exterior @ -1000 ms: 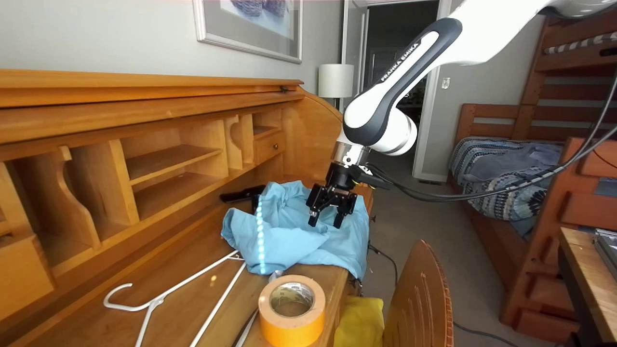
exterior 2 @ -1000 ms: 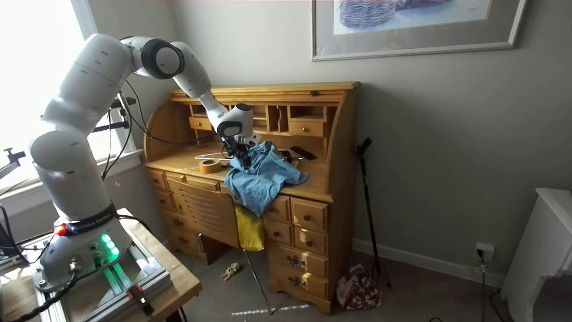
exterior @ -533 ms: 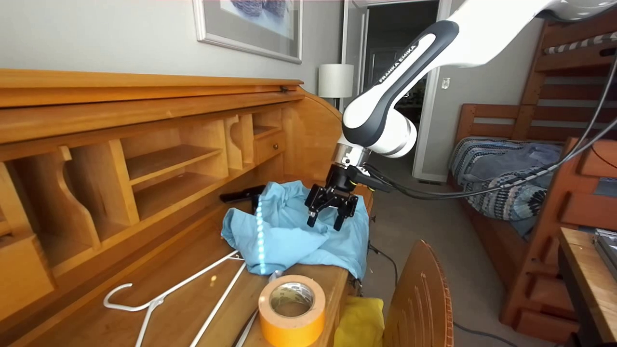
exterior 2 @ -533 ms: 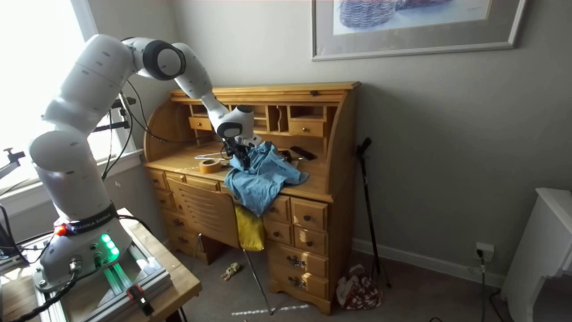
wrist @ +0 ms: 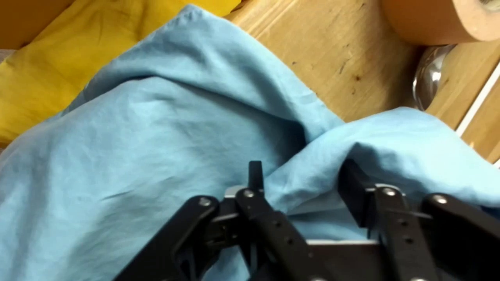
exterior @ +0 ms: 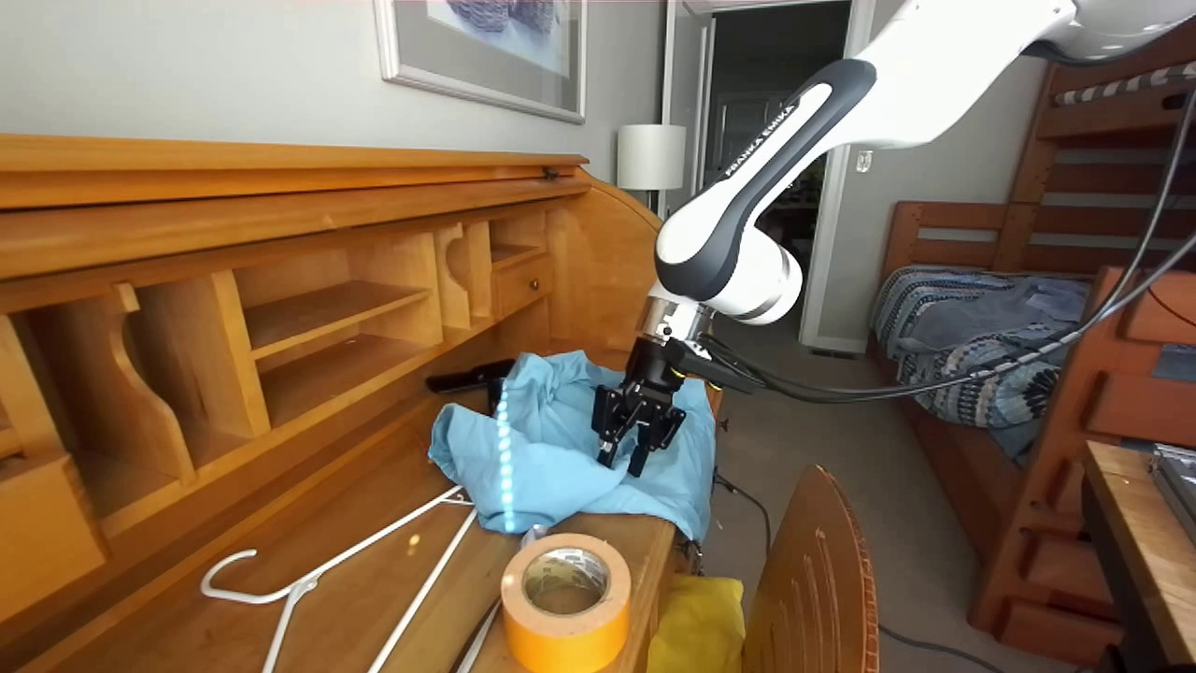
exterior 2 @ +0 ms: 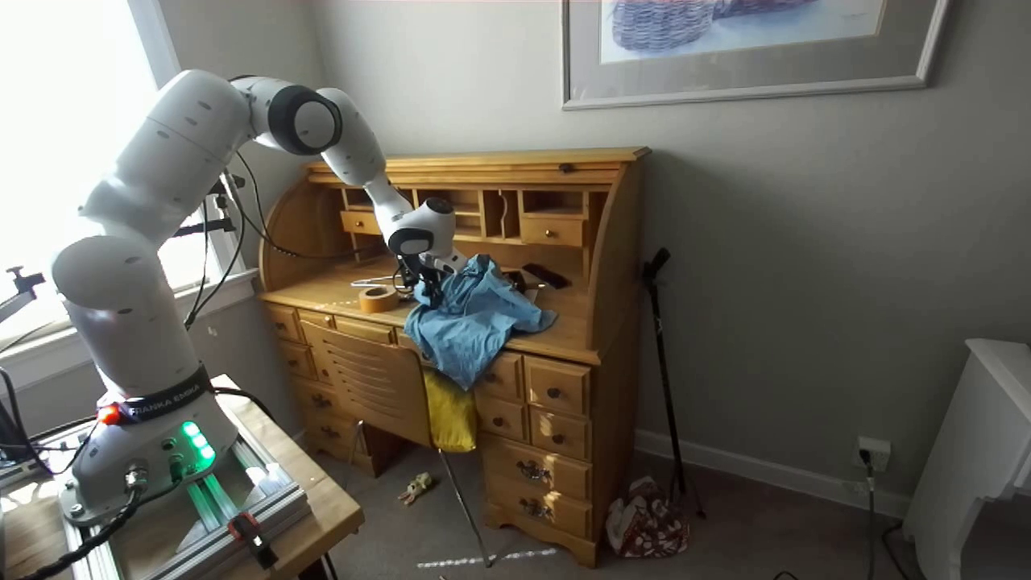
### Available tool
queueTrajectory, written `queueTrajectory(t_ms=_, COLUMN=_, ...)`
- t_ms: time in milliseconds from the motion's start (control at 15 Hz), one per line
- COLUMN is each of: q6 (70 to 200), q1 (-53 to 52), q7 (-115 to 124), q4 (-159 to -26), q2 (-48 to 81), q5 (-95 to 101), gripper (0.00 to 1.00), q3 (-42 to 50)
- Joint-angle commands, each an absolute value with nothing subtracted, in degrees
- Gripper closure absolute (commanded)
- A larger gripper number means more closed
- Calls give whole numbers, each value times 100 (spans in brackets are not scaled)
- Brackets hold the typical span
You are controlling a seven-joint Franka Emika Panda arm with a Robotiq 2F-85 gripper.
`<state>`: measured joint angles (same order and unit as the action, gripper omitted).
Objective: Move the blue cloth
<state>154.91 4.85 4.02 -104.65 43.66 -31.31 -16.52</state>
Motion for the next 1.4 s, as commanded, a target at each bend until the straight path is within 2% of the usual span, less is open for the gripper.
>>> queueTrajectory(t_ms=0, q6=15530, q1=527, q7=286, q4=-10311, q2=4519, q5=-3260, gripper=77, q3=-1770)
queueTrajectory(t_ms=200, q6=15523, q1=522, q7=280, q4=-10292, q2=4548, q5=-3237, gripper=97, q3=-1780)
queueTrajectory(t_ms=267, q6=15520, q1=511, q7=286, q4=-10288, q2=4549, q5=-3223, gripper=100, q3=-1771)
queueTrajectory(t_ms=467, q6=15480, q1=382, q7=76, q4=-10271, q2=4373, q5=-2966, gripper=100, q3=-1758)
queueTrajectory(t_ms=867, q6=15393, q1=-885, q7=348, q4=-10427, q2=3725, q5=-1775, gripper=100, q3=-1465)
queueTrajectory(t_ms=1200, q6=15320, q1=-1599, q7=44, q4=-10235, q2=3820, q5=-896, gripper=100, q3=-1402)
queueTrajectory(t_ms=1267, q6=15312, q1=-1660, q7=-73, q4=-10187, q2=3870, q5=-727, gripper=73, q3=-1397)
queueTrajectory(t_ms=1333, q6=15276, q1=-1699, q7=-192, q4=-10138, q2=3907, q5=-552, gripper=71, q3=-1382)
